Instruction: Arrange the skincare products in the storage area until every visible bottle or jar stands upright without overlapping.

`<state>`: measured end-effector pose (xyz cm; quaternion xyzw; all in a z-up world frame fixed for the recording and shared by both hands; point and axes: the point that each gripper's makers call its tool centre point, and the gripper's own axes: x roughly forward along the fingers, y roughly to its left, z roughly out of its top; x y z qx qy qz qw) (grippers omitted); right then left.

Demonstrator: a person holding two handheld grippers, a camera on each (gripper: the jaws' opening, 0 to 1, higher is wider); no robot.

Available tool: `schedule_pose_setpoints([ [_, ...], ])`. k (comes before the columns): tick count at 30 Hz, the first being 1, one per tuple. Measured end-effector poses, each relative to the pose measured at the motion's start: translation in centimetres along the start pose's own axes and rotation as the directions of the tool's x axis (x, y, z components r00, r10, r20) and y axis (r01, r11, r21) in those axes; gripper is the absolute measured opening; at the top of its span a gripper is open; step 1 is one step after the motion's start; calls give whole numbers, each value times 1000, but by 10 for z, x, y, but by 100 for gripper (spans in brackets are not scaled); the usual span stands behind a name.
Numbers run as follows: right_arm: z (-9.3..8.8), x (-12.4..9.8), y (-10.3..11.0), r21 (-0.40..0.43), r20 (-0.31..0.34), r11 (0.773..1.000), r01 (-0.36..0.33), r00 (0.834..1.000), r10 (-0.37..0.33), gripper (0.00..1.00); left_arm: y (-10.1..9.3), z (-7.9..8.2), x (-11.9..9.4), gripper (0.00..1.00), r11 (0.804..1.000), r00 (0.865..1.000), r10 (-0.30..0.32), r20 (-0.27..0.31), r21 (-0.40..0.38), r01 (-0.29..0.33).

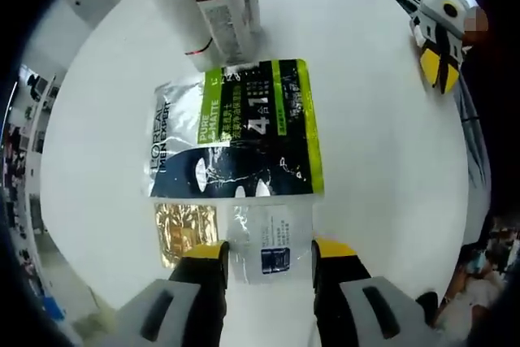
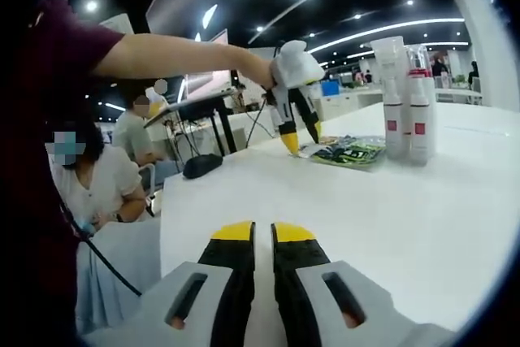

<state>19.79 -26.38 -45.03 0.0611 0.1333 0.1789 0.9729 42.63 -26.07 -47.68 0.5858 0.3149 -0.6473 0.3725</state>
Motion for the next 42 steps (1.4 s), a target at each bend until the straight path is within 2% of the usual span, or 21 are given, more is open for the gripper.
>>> schedule_pose_setpoints([
  [8,0,0,0,-3,0,1000,-1,1000,1,6,-2,-1,1,42,1000,1000,-21,-13,-13,21],
  [12,0,0,0,-4,0,1000,-1,1000,1,6,0,-1,0,43,1000,1000,-9,-7,-25,9],
  [16,0,0,1,-7,0,1000,-3,1000,3,6,-1,-2,-1,50,1000,1000,25,6,-11,-25],
  [19,-1,0,1,-10,-1,1000,-5,1000,5,6,-6,-2,0,62,1000,1000,7,11,-31,-7],
  [20,-1,0,1,-10,0,1000,-5,1000,5,6,-8,-2,-1,63,999,1000,2,21,-38,-1],
  [23,0,0,1,-9,1,1000,-4,1000,4,6,-4,4,-11,51,999,998,12,62,-42,-10],
  [25,0,0,2,-10,1,1000,-5,1000,5,6,-2,9,-20,47,998,995,9,99,-55,-3],
  [26,-1,0,2,-11,0,1000,-5,1000,5,6,0,9,-23,44,998,995,9,100,-58,-3],
  [30,0,0,1,-12,1,1000,-5,1000,5,6,9,4,-27,19,999,996,32,81,-40,-29],
  [33,-1,0,1,-12,1,1000,-5,1000,5,6,7,0,-21,17,999,998,17,55,-50,-14],
  [35,-1,0,1,-11,1,1000,-6,1000,6,6,4,0,-17,12,1000,999,6,45,-25,-5],
  [42,-1,0,1,-13,1,1000,-6,1000,6,5,4,3,-10,12,1000,1000,-5,27,-22,6],
])
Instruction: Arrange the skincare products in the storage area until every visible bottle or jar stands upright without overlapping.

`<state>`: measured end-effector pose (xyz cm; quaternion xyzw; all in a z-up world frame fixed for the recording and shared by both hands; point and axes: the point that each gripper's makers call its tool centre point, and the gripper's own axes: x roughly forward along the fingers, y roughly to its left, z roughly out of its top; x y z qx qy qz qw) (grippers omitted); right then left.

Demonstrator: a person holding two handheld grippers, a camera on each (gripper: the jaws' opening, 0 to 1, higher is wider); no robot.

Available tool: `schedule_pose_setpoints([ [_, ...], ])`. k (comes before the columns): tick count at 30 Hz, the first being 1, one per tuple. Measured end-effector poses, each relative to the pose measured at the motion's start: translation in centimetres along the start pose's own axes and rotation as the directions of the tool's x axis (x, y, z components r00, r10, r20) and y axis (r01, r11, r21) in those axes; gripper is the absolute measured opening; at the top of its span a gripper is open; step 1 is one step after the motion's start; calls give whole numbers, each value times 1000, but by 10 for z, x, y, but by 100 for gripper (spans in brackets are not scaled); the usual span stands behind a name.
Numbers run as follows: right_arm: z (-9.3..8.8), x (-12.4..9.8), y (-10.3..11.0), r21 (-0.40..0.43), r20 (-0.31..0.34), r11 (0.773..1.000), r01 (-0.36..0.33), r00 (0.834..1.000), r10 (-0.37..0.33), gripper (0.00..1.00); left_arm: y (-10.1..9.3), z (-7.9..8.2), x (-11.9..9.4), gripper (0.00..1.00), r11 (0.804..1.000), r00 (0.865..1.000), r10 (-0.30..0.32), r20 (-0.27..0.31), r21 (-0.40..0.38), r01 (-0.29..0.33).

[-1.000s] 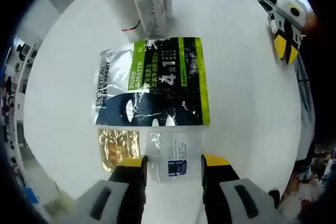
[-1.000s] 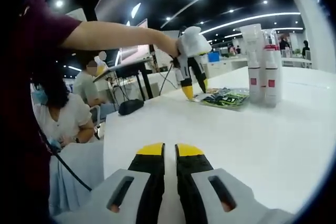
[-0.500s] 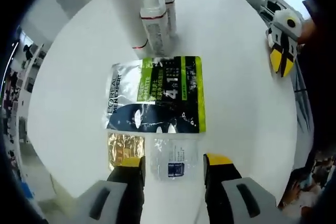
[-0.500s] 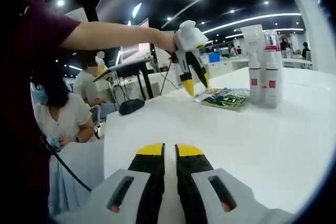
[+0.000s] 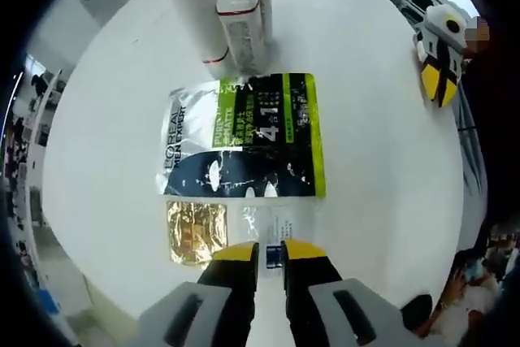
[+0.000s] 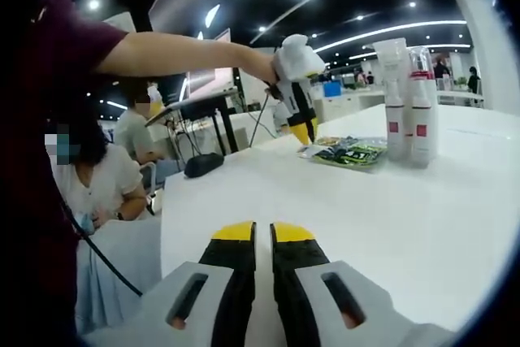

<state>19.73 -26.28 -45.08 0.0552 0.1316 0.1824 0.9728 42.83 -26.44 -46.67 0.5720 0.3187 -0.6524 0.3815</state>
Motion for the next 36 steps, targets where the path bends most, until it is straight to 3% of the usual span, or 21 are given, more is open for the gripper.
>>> schedule_pose_setpoints([
  [13,-1,0,0,-3,-4,1000,0,1000,0,5,-2,-3,11,10,1000,999,-12,-53,22,14],
  [24,1,1,-2,-6,7,1000,5,1000,-5,5,-3,-4,11,10,1000,1000,0,-6,-3,0],
  [26,2,1,-2,-4,8,1000,5,1000,-5,5,2,-4,10,14,999,999,35,8,3,-35],
  [31,2,1,-1,-8,9,1000,1,1000,0,5,-2,-9,3,22,999,999,54,10,5,-54],
  [36,3,1,-1,-9,12,1000,-1,1000,1,5,4,-15,-9,23,992,991,127,37,5,-127],
])
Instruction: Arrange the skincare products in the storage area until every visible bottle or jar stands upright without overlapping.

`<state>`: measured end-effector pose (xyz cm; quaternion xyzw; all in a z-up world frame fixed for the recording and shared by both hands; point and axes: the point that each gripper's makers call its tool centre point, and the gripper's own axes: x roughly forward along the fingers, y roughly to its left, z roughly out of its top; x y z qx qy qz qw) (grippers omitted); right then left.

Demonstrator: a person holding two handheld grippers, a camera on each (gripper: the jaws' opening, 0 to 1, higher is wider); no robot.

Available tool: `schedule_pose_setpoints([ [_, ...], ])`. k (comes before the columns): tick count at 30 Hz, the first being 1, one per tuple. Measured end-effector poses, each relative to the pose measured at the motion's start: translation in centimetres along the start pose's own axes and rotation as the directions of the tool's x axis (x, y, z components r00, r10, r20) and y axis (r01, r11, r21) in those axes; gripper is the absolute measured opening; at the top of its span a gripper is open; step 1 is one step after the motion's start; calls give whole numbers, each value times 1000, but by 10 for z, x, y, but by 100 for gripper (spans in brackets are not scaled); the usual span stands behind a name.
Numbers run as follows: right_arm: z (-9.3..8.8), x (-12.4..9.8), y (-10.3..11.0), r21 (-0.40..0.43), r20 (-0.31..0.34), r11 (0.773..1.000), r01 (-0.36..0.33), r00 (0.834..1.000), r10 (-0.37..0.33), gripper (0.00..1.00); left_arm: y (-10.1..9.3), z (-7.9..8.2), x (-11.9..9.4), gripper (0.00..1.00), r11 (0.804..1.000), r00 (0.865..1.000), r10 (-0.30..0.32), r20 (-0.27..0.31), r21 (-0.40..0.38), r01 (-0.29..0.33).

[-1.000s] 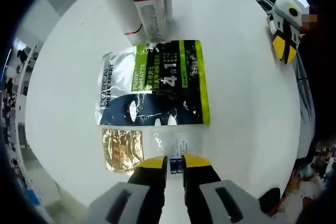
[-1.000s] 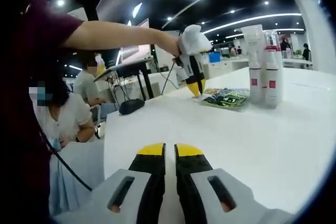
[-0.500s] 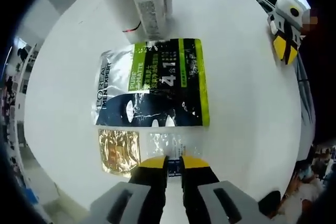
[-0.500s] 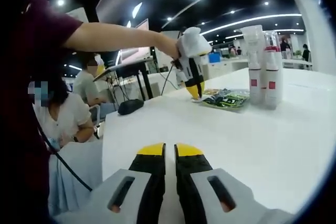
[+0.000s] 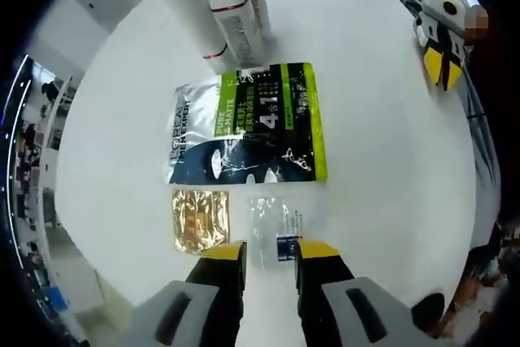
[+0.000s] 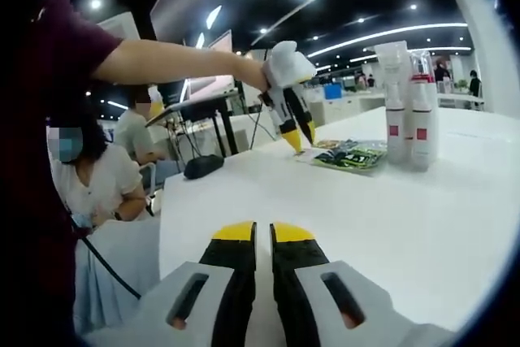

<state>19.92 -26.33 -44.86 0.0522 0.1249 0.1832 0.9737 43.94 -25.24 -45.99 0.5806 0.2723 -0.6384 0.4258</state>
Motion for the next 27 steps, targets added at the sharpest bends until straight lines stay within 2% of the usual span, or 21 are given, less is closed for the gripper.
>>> schedule_pose_setpoints([
  [3,0,0,0,-1,1,1000,0,1000,0,5,5,2,-14,23,998,997,60,47,-33,-59],
  [4,0,0,0,-2,1,1000,1,1000,-1,5,7,6,-20,23,995,993,91,81,-56,-87],
  [7,1,0,0,-2,3,1000,2,1000,-2,5,2,12,-31,23,989,982,122,147,-99,-108],
  [9,1,0,0,-1,3,1000,3,1000,-3,5,-2,14,-39,23,981,969,161,187,-134,-137],
  [11,1,0,0,1,4,1000,3,1000,-3,5,-5,13,-43,23,974,960,189,204,-167,-156],
  [13,1,0,0,4,5,1000,3,1000,-3,5,-10,14,-47,24,961,945,227,236,-210,-178],
  [15,2,0,0,6,5,1000,2,1000,-2,5,-22,16,-55,29,944,918,275,285,-260,-202],
  [17,2,0,0,5,6,1000,2,1000,-2,5,-29,21,-62,32,931,894,297,336,-308,-194],
  [18,2,0,1,6,5,1000,-1,1000,1,5,-38,27,-69,32,917,863,318,394,-360,-173],
  [19,2,0,2,6,5,1000,-4,1000,4,5,-48,32,-76,32,911,832,329,446,-382,-156],
  [20,2,0,2,6,4,1000,-7,1000,7,6,-54,33,-80,32,904,816,341,467,-402,-148],
  [22,2,1,4,4,2,1000,-13,1000,13,6,-66,34,-84,32,901,799,350,490,-410,-144],
  [24,2,1,5,6,4,1000,-16,1000,16,6,-81,36,-93,32,878,751,387,535,-463,-122],
  [25,4,1,6,14,8,1000,-22,1000,22,6,-93,40,-101,32,861,702,410,583,-500,-87],
  [26,4,1,5,22,7,1000,-21,1000,21,6,-98,42,-105,32,852,675,424,604,-519,-71],
  [27,8,1,4,43,17,999,-11,1000,10,8,-108,45,-110,33,845,638,437,634,-533,-49],
])
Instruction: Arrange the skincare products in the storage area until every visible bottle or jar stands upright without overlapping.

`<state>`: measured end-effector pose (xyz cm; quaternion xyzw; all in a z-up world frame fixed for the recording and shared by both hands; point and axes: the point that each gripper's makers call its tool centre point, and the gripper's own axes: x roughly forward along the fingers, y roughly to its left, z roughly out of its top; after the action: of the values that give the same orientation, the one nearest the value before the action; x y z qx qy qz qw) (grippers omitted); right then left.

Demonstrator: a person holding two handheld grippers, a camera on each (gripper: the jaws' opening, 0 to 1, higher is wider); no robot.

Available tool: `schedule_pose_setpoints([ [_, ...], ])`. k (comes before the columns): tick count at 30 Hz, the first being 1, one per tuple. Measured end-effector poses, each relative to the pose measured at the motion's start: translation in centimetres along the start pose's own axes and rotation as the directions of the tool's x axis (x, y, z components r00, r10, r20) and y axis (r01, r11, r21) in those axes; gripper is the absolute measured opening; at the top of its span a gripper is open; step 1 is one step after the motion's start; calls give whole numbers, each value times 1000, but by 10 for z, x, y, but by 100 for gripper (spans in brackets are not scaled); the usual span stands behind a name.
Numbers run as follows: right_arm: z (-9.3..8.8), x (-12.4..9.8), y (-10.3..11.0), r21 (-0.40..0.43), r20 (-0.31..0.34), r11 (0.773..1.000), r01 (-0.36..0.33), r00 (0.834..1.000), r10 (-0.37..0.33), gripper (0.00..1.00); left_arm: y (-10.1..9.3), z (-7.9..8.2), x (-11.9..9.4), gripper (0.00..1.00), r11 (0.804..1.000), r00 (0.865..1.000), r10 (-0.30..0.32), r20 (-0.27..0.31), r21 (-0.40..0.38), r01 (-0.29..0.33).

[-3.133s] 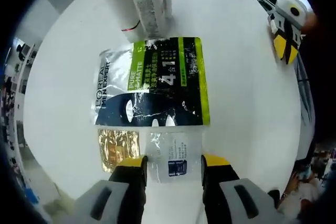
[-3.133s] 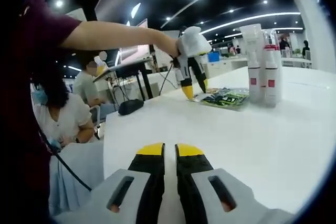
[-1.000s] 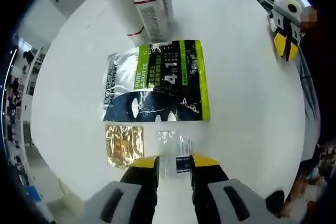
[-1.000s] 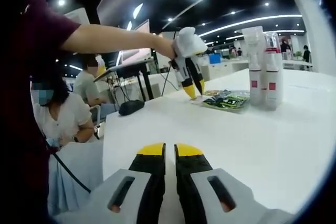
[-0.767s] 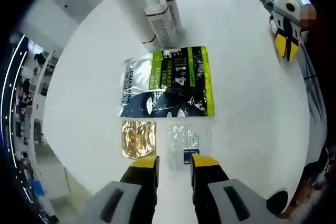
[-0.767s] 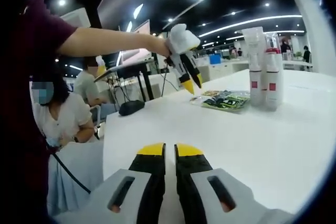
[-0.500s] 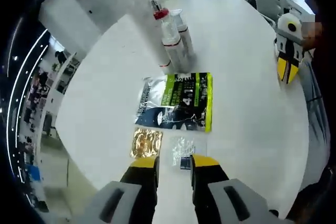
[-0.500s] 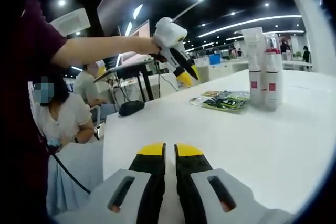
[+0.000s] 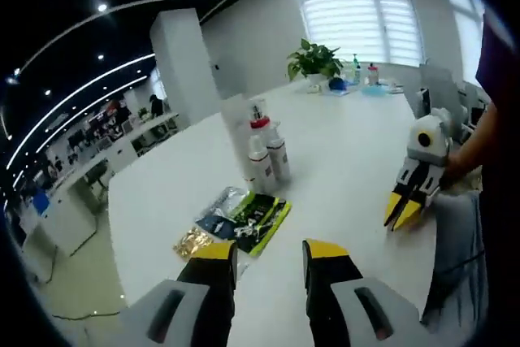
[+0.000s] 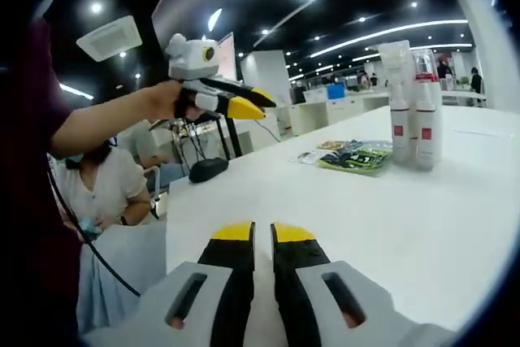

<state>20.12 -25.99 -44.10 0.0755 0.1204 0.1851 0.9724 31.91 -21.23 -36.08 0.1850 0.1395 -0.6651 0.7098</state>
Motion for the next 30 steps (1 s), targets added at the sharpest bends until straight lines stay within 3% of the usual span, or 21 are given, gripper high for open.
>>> schedule_pose_setpoints([
  [3,12,0,4,-6,28,1000,-1,1000,1,10,-18,3,-18,37,1000,995,18,94,-28,-15],
  [5,21,-2,6,-3,43,1000,8,999,-8,12,-24,2,-29,40,999,992,31,121,-46,-25],
  [9,58,-11,11,-60,126,998,37,992,-29,16,-31,7,-57,40,994,975,85,206,-89,-68],
  [12,90,-26,15,-82,190,994,77,980,-60,20,-40,13,-73,41,987,956,105,275,-143,-67],
  [16,122,-52,24,-55,286,989,135,951,-114,33,-60,15,-88,50,989,944,111,312,-124,-75],
  [19,132,-68,25,-76,313,977,199,935,-166,46,-69,16,-96,50,985,931,147,334,-140,-105],
  [22,140,-91,25,-71,352,962,265,909,-225,57,-73,20,-106,52,969,892,211,399,-202,-139],
  [24,140,-102,25,-57,362,955,292,897,-253,65,-80,18,-109,55,966,885,206,417,-230,-117],
  [27,137,-116,24,-47,368,941,335,882,-295,77,-96,13,-110,67,959,879,200,434,-270,-85],
  [30,127,-125,24,-27,360,928,372,870,-338,85,-108,4,-108,69,958,886,201,417,-274,-88],
])
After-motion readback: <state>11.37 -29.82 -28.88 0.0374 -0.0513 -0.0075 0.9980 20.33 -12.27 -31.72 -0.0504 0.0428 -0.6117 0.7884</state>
